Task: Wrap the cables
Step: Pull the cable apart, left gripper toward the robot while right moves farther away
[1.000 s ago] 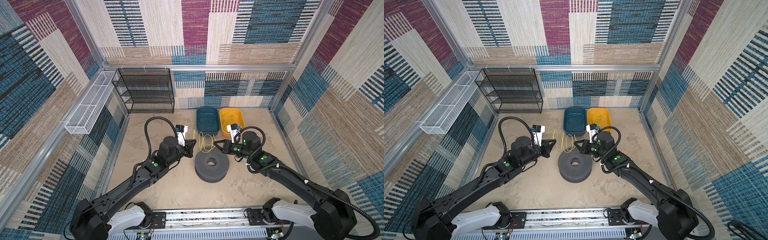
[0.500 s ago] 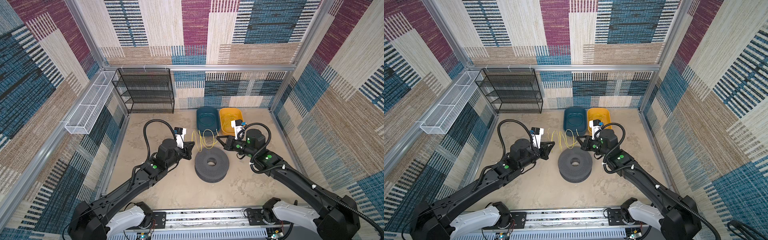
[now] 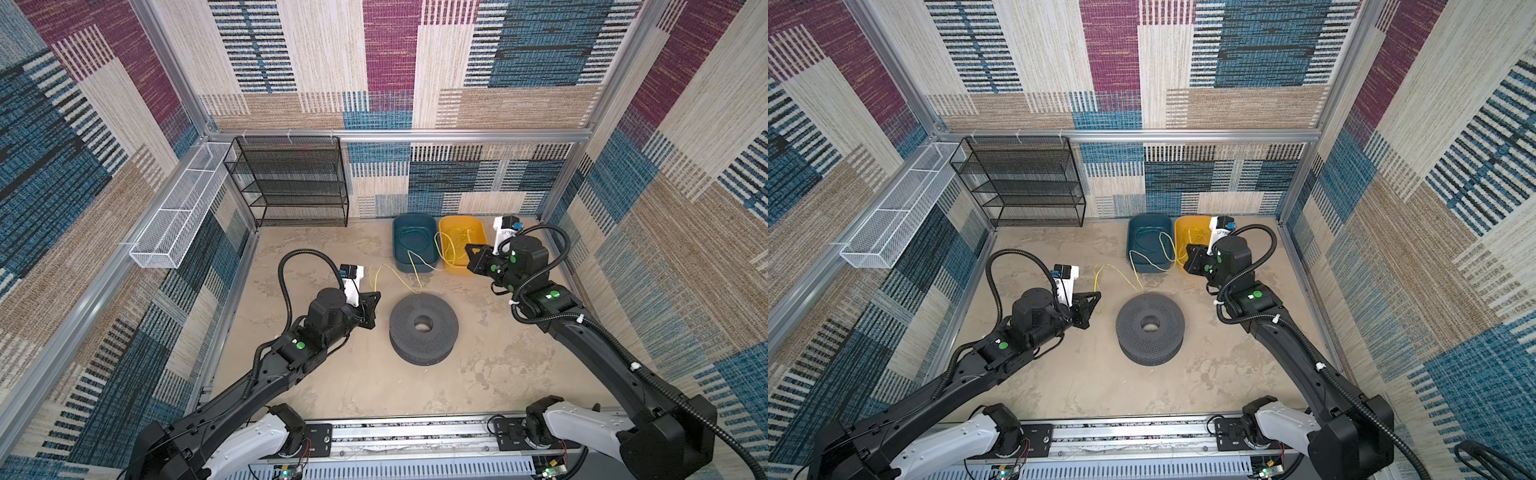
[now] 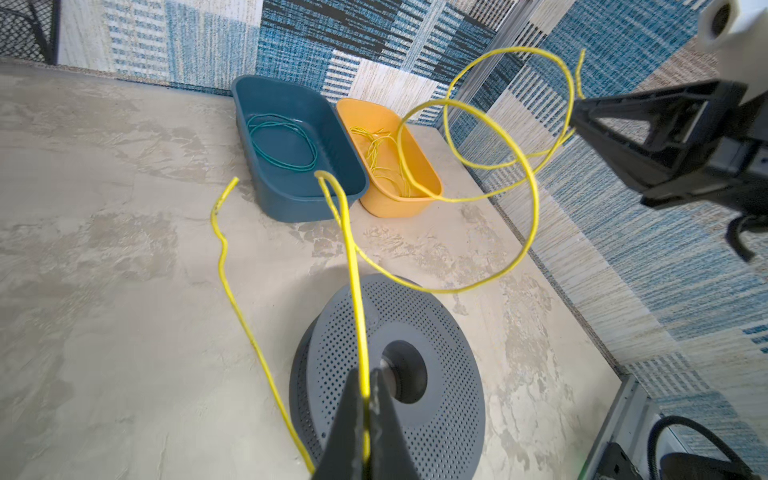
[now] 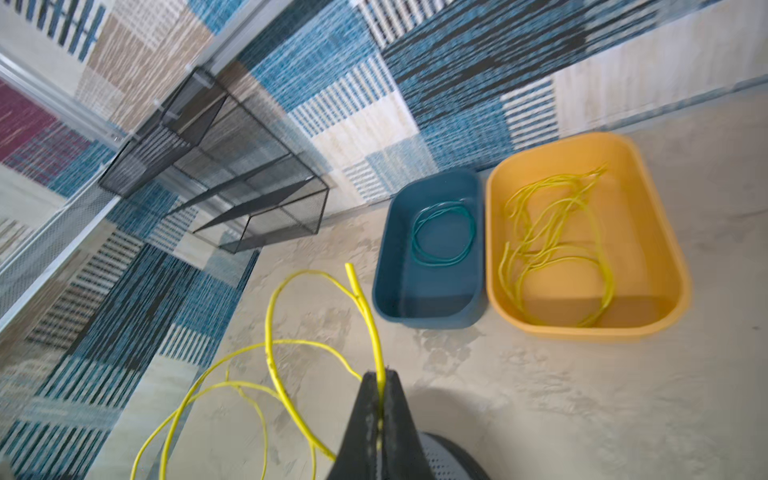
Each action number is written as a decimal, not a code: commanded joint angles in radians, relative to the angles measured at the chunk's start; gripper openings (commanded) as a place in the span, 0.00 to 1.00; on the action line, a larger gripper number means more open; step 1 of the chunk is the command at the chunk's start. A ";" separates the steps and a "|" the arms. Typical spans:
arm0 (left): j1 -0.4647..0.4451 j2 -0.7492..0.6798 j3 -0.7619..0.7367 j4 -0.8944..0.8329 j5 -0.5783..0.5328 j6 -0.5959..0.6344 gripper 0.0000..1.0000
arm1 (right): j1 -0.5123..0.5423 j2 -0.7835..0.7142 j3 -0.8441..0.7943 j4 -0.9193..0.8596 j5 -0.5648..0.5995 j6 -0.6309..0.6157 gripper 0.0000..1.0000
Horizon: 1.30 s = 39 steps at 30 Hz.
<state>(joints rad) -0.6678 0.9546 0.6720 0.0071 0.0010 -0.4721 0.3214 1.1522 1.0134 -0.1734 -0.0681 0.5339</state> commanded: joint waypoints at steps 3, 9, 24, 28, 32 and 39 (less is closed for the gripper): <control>0.005 -0.050 -0.024 -0.121 -0.135 0.004 0.00 | -0.069 0.019 0.069 0.024 0.008 -0.012 0.00; 0.062 -0.119 -0.054 -0.243 -0.329 -0.077 0.00 | -0.159 0.014 0.124 -0.003 0.016 -0.028 0.00; 0.263 -0.357 -0.227 -0.285 -0.528 -0.311 0.00 | -0.358 -0.096 0.111 -0.026 0.016 0.007 0.00; 0.275 -0.335 -0.226 -0.244 -0.473 -0.289 0.00 | -0.374 -0.096 0.109 -0.008 -0.044 0.025 0.00; 0.275 -0.260 -0.211 -0.138 -0.337 -0.257 0.00 | -0.372 -0.078 0.085 0.035 -0.174 0.056 0.00; 0.276 -0.107 -0.180 -0.041 -0.182 -0.258 0.03 | -0.365 -0.072 0.031 0.057 -0.250 0.066 0.00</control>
<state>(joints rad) -0.3946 0.8154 0.4866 -0.1051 -0.2485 -0.7330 -0.0471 1.0809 1.0569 -0.1791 -0.2707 0.5842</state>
